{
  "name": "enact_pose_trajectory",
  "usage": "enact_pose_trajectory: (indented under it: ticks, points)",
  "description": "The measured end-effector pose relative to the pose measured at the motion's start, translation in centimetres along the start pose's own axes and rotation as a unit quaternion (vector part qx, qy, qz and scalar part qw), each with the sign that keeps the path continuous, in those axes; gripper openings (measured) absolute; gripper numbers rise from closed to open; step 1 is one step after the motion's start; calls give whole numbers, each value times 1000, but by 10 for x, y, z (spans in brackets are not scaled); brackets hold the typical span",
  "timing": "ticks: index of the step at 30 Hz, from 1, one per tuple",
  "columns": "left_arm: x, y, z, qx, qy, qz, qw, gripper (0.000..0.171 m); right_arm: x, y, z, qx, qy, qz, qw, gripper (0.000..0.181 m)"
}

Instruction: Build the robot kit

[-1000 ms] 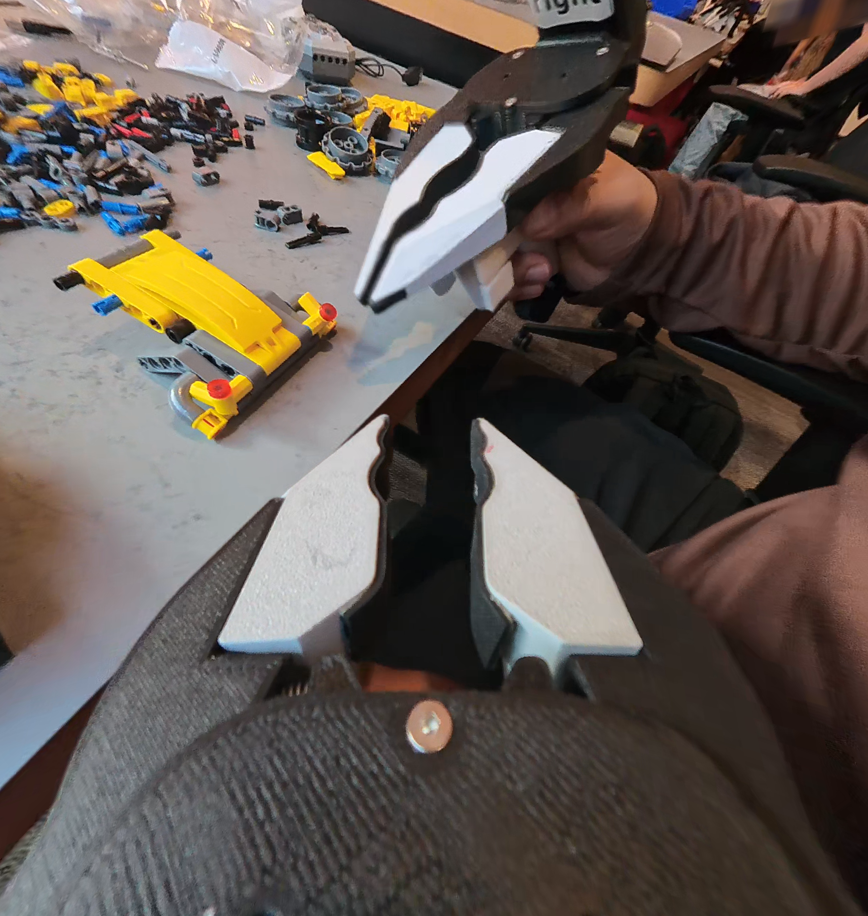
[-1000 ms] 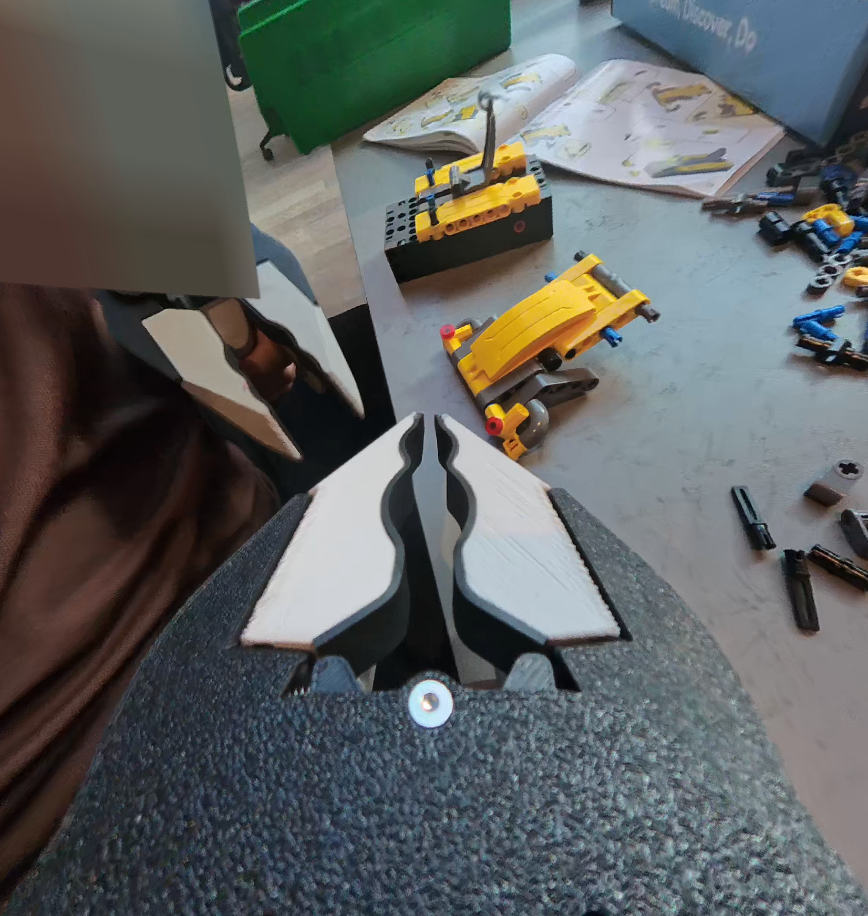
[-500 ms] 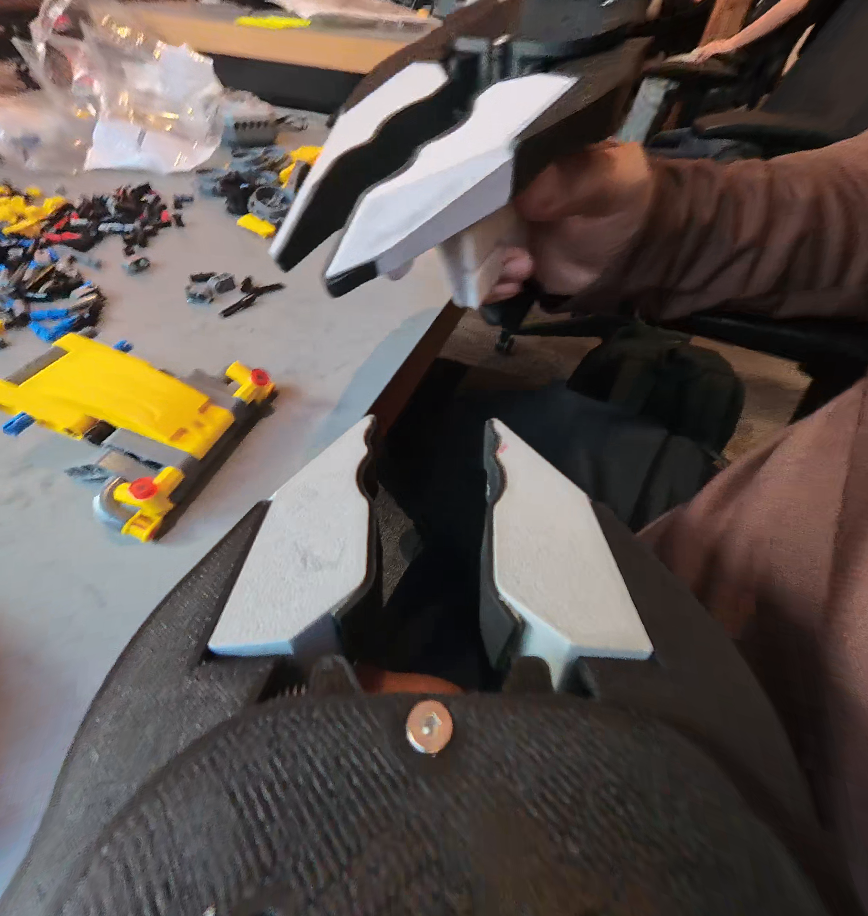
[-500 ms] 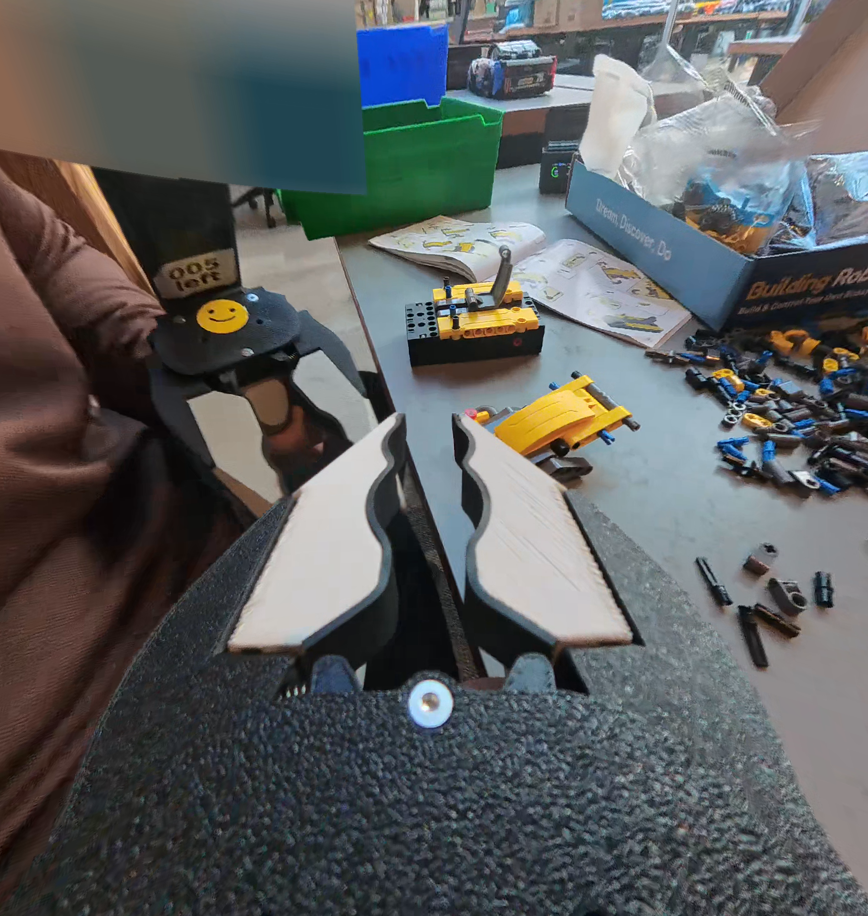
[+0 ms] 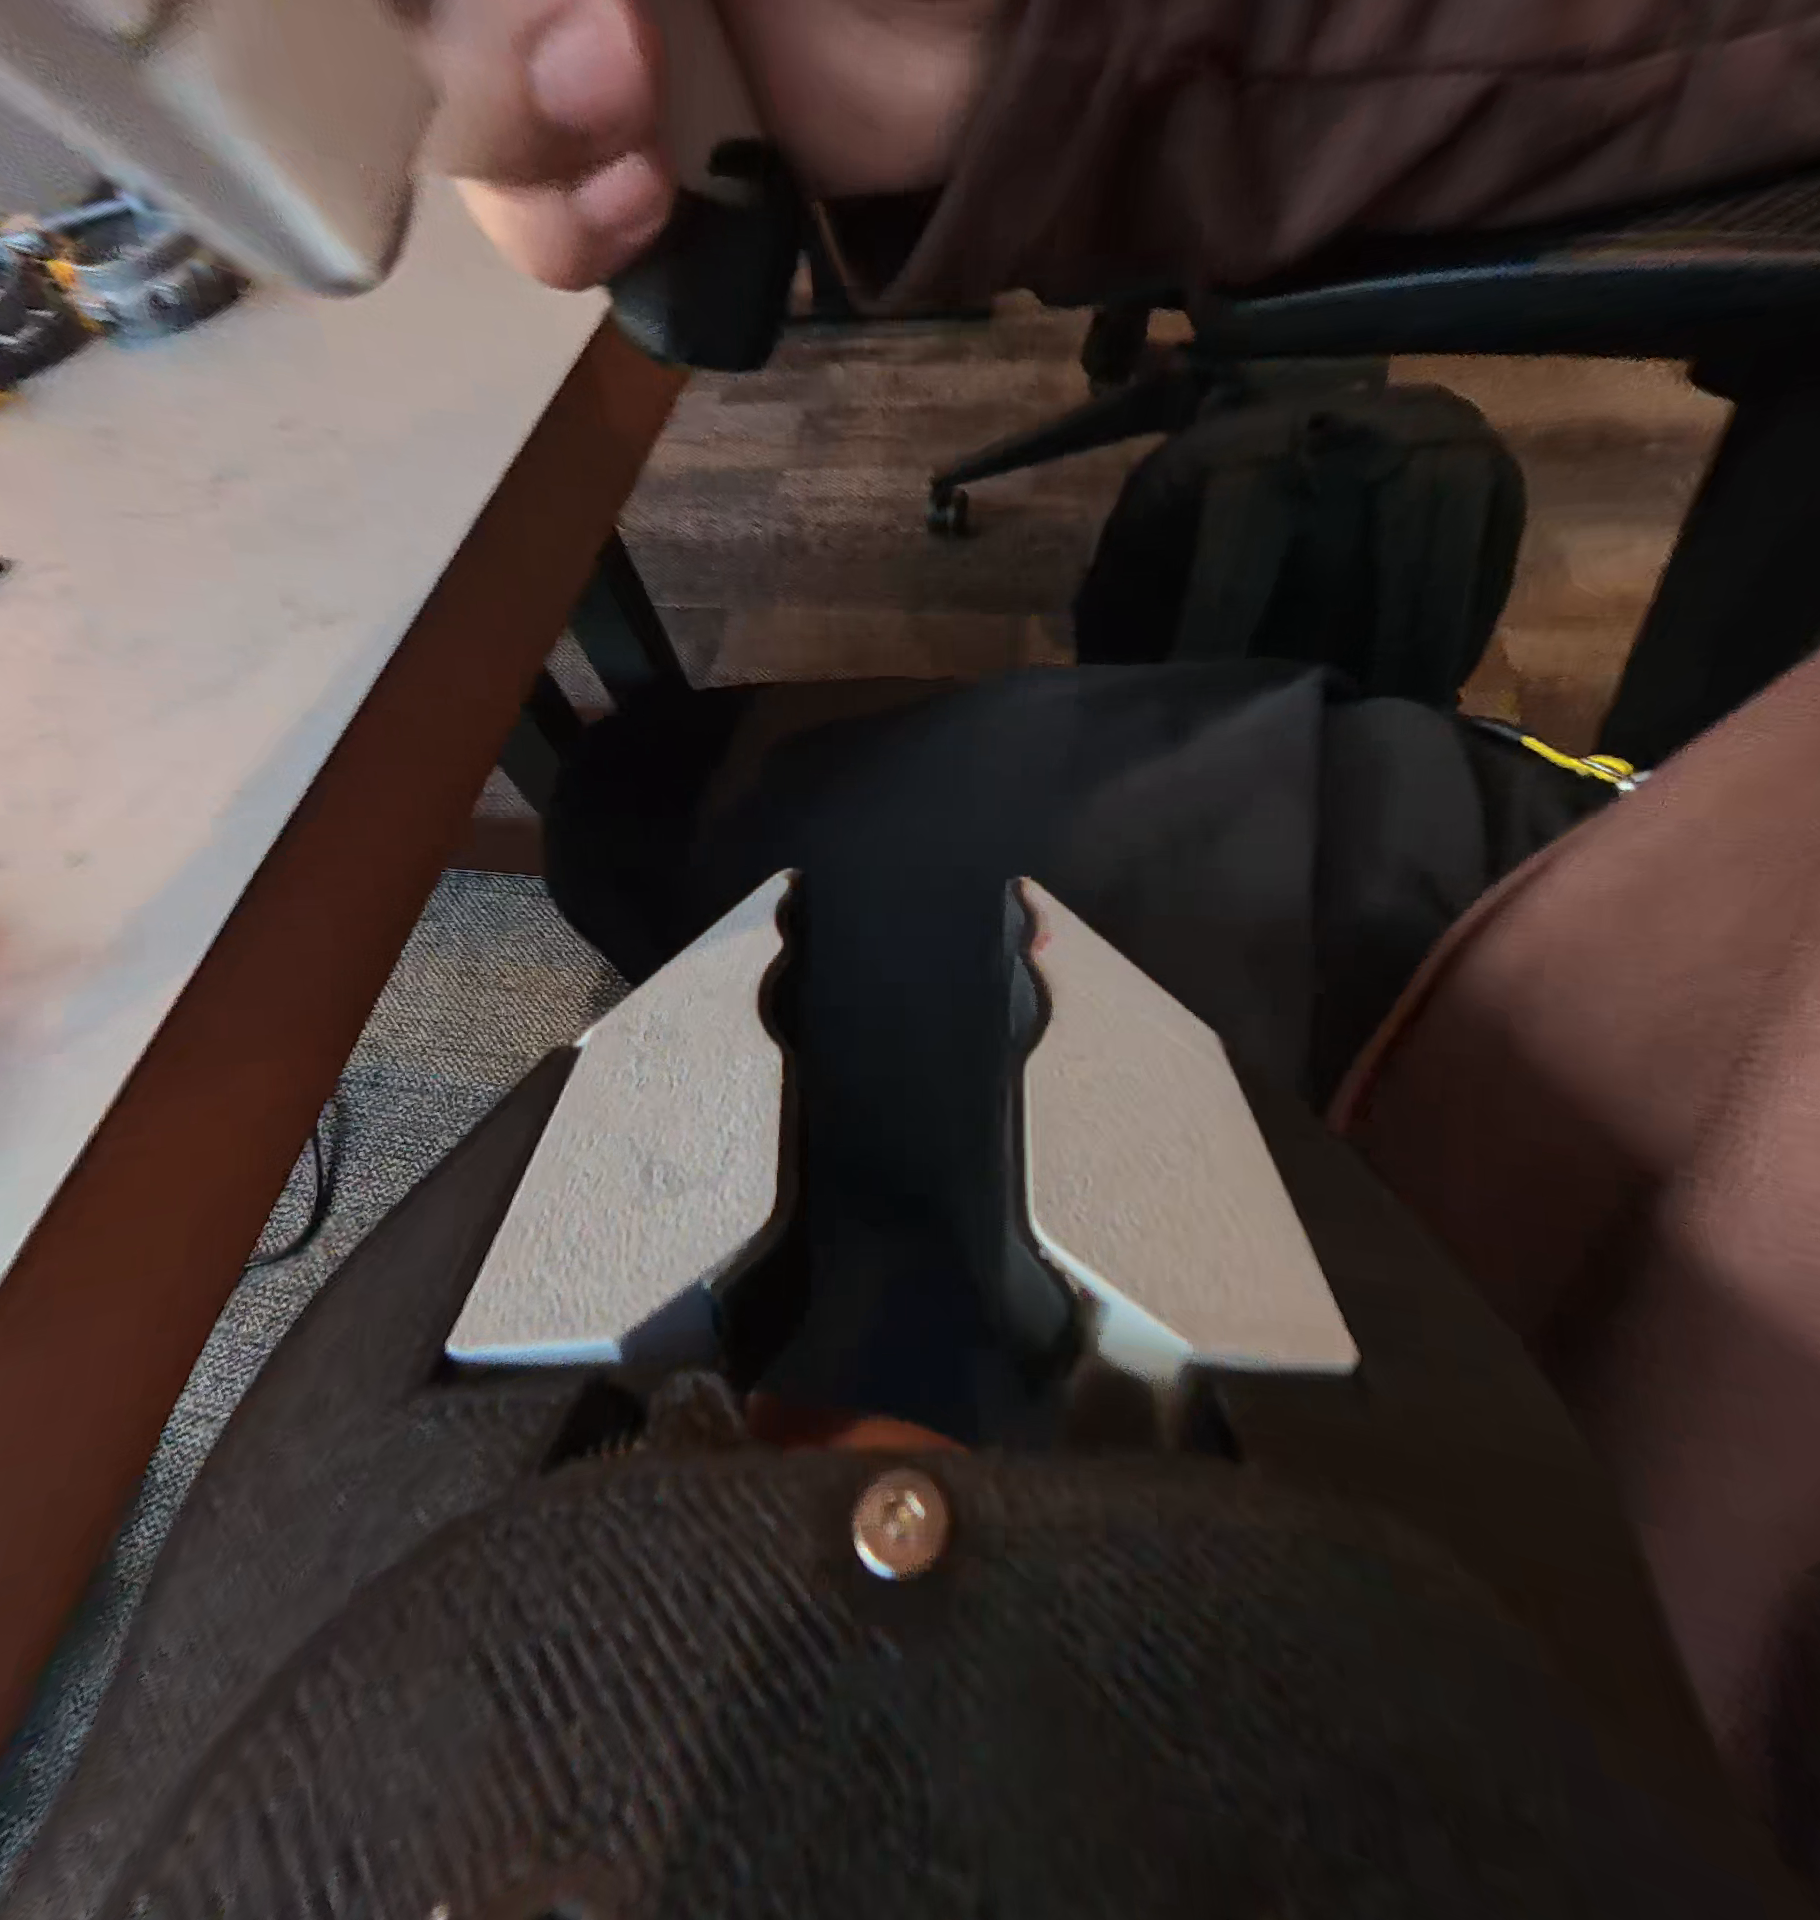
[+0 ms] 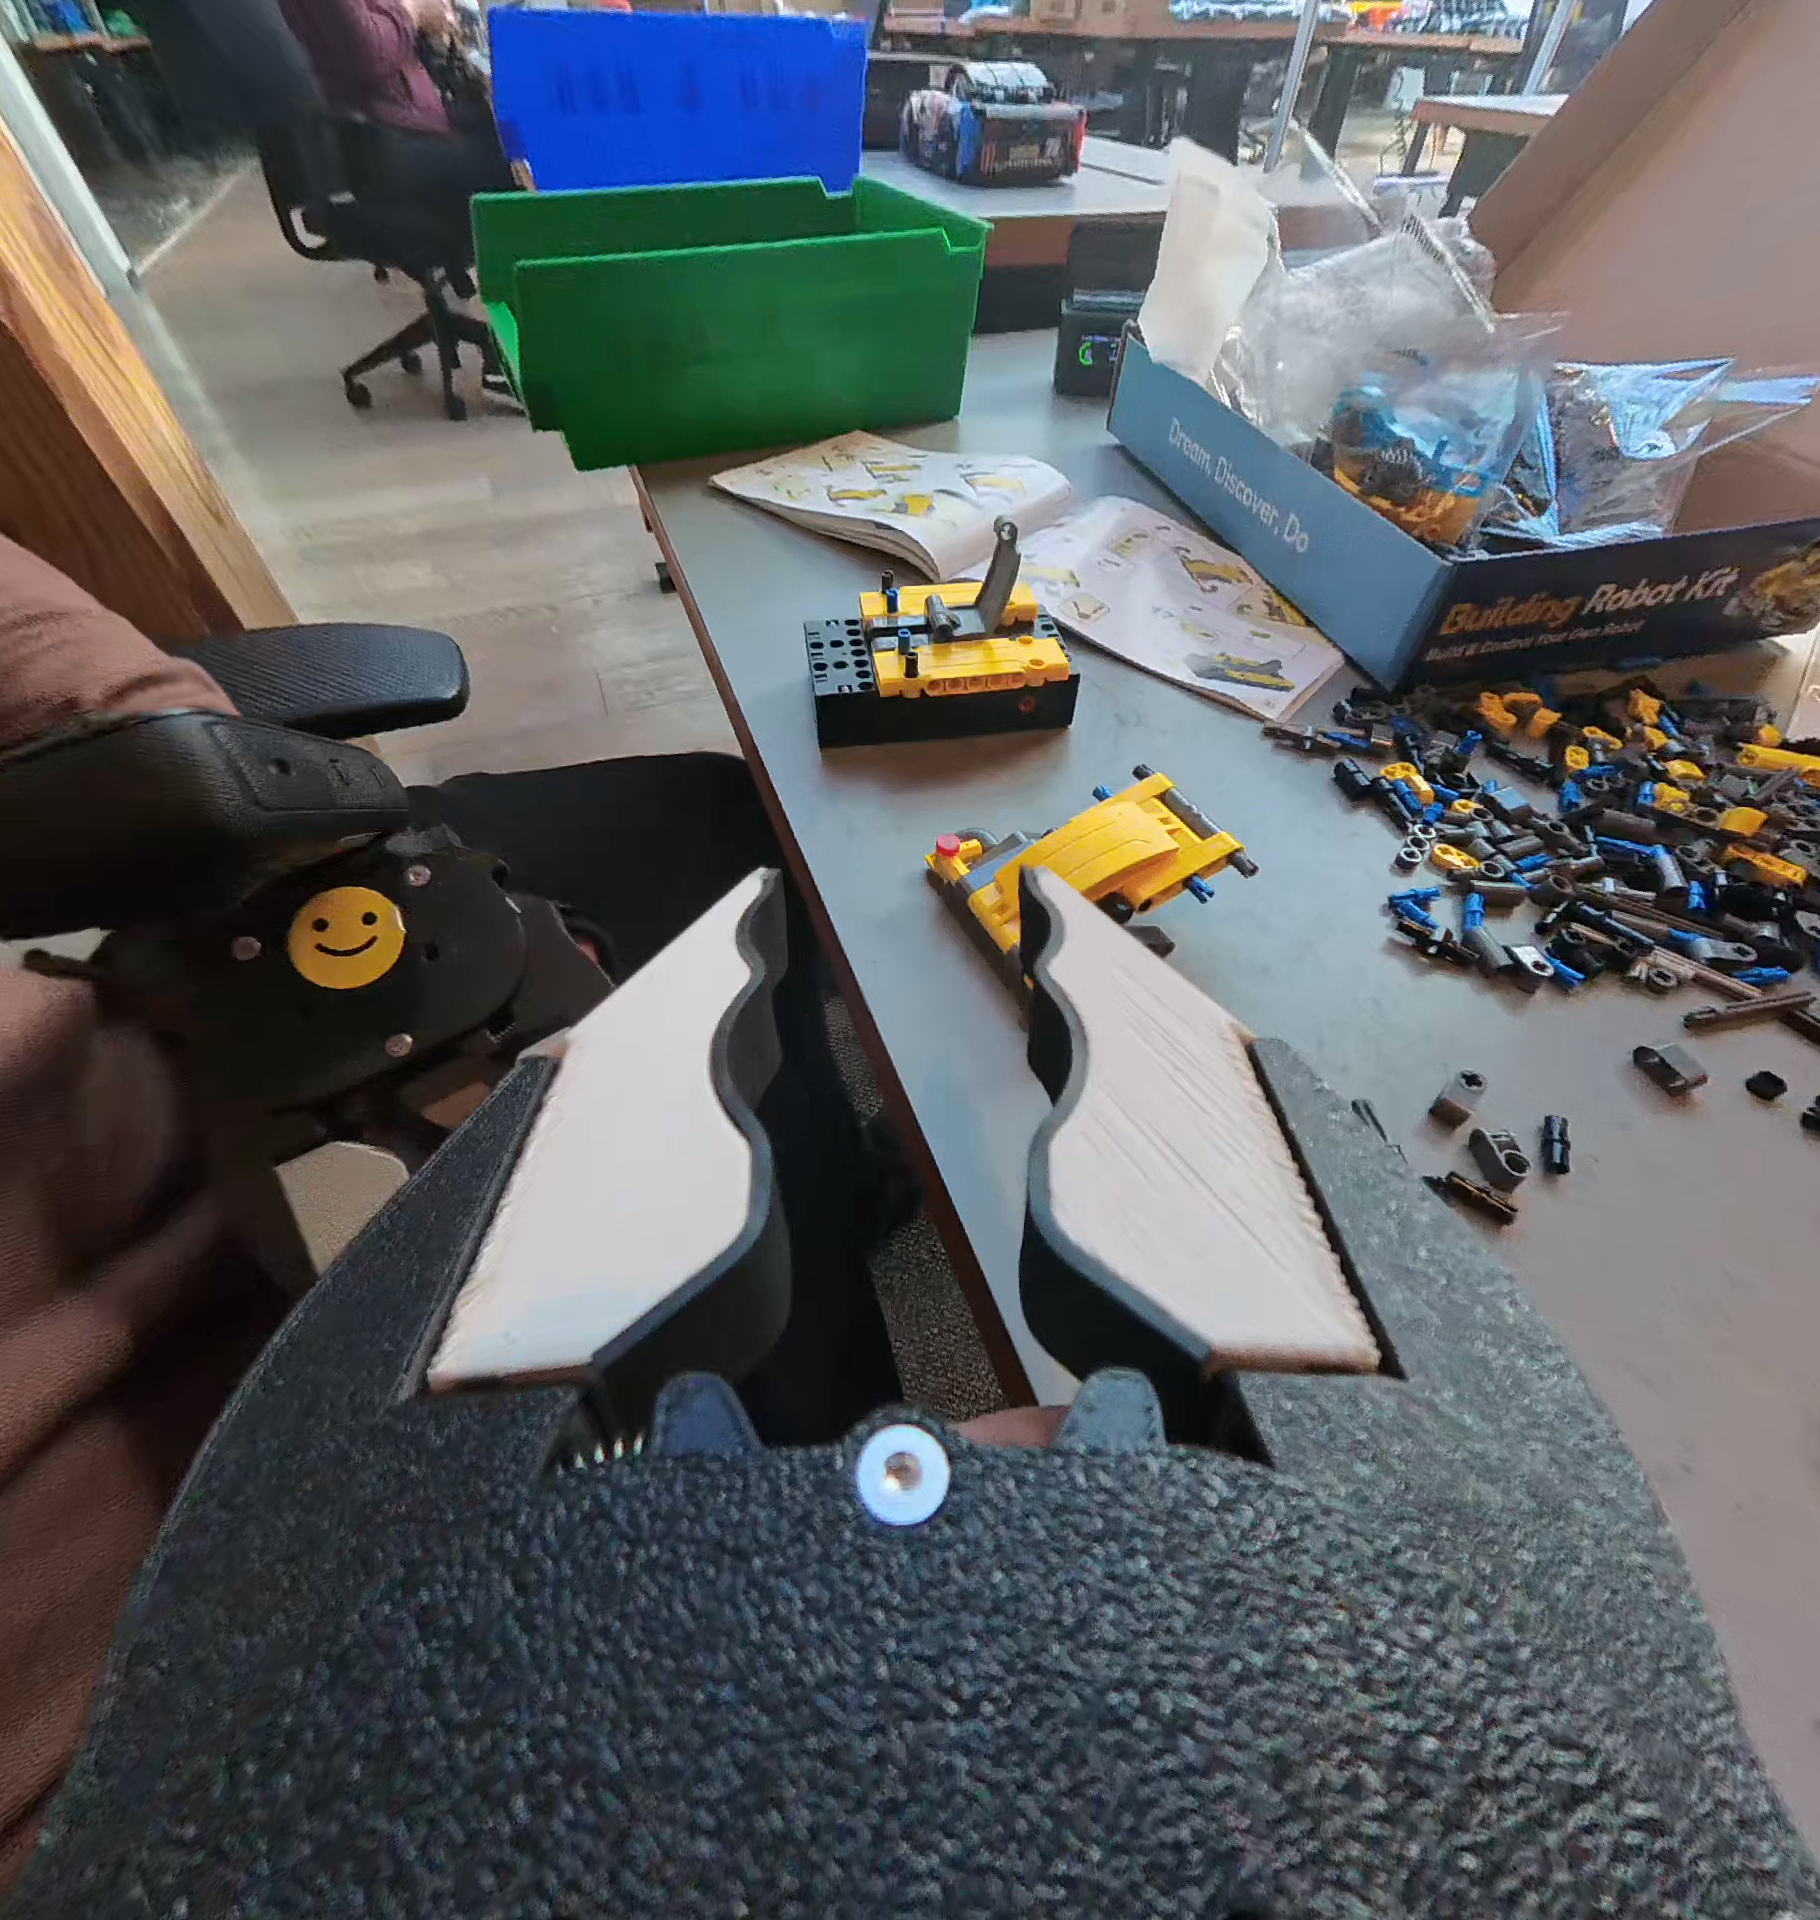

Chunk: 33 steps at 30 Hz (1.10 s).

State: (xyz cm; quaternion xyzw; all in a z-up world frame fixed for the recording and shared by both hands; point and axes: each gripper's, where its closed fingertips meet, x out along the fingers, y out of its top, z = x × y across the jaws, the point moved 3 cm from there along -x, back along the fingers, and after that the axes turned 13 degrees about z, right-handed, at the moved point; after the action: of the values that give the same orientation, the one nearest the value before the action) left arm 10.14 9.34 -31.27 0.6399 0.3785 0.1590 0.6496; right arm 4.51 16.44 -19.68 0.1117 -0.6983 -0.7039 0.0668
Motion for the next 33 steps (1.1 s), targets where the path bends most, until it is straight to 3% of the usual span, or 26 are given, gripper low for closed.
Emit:
enact_pose_trajectory:
  ticks: [4, 8, 14, 16, 19, 23, 26, 28, 33]
  points:
    - [-1, -4, 10, 17, -53, -18, 998, 34, 5, -13, 8, 4, -9, -25, 1000, 41]
    - [-2, -10, 9, -23, -89, -21, 995, 37, 5, -25, 16, 18, -14, -40, 999, 41]
    - [-5, -12, -22, 24, -16, -53, 998, 38, 16, -20, 31, 54, -3, -33, 998, 41]
    - [-11, -13, -27, -4, -11, -46, 999, 38, 24, -15, 39, 60, 6, -32, 998, 41]
    - [-23, -18, -39, -36, 7, -55, 998, 52, 41, -9, 56, 45, 11, -44, 998, 42]
    - [-40, -12, -54, -39, -5, -29, 999, 51, 71, 4, 77, 51, 15, -21, 998, 42]
    - [-46, -9, -58, -98, -22, -5, 995, 53, 88, 5, 83, 53, 28, -19, 998, 42]
    - [-45, -4, -55, -101, -45, -6, 994, 57, 92, 6, 85, 52, 36, -26, 998, 42]
    - [-39, 4, -52, -93, -27, 1, 995, 54, 85, 11, 84, 46, 35, -9, 998, 41]
